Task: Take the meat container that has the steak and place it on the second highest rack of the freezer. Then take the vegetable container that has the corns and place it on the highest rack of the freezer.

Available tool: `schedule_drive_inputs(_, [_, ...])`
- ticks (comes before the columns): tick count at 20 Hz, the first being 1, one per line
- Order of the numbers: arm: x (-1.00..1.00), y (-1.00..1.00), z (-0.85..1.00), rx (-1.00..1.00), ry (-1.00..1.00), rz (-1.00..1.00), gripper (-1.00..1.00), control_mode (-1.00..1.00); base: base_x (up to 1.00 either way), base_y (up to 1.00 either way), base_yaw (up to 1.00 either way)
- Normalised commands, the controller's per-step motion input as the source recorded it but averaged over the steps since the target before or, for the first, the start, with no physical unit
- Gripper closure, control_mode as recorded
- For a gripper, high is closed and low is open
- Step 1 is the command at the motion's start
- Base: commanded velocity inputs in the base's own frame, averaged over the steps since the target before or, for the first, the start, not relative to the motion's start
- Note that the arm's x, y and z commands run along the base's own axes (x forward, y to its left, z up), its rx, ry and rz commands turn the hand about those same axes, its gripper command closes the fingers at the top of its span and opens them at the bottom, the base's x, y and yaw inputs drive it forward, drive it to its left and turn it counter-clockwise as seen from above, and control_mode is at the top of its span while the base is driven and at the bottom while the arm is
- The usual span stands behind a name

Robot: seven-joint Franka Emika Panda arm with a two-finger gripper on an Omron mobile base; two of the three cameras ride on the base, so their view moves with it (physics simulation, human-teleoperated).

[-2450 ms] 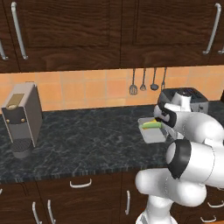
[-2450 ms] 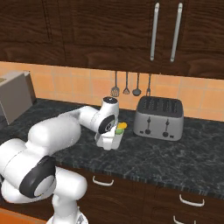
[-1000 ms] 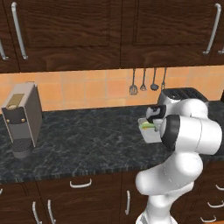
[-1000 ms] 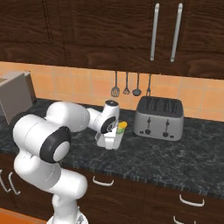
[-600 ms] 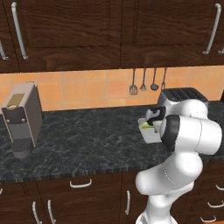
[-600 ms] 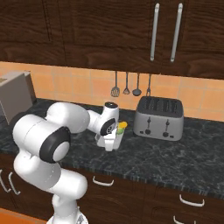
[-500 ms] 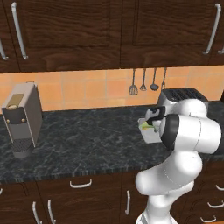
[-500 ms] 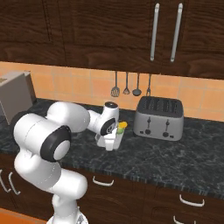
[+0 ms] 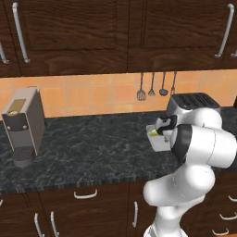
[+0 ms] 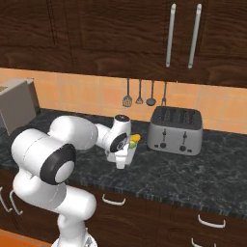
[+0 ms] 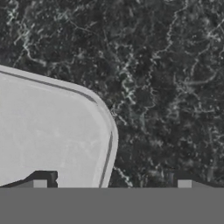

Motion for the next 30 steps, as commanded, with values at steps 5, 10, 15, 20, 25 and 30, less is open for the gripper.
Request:
schedule_drive_inputs(5, [-0.41, 0.00, -0.26, 0.00, 0.00, 0.00, -1.00, -1.00, 0.00, 0.00, 0.00])
schedule_drive_inputs(10, [-0.04, 0.00, -0.22, 0.00, 0.01, 0.00, -1.00, -1.00, 0.00, 0.00, 0.00])
schedule_drive_inputs(15, [0.03, 0.03, -0.02, 0.00, 0.01, 0.00, -1.00, -1.00, 0.00, 0.00, 0.00])
schedule_drive_inputs(20, [0.12, 0.09, 0.00, 0.00, 0.00, 0.00, -1.00, -1.00, 0.00, 0.00, 0.00])
schedule_drive_inputs(25, [0.20, 0.14, -0.02, 0.00, 0.00, 0.00, -1.00, -1.00, 0.00, 0.00, 0.00])
schedule_drive_inputs(30, [0.00, 0.00, 0.00, 0.00, 0.00, 0.00, -1.00, -1.00, 0.00, 0.00, 0.00])
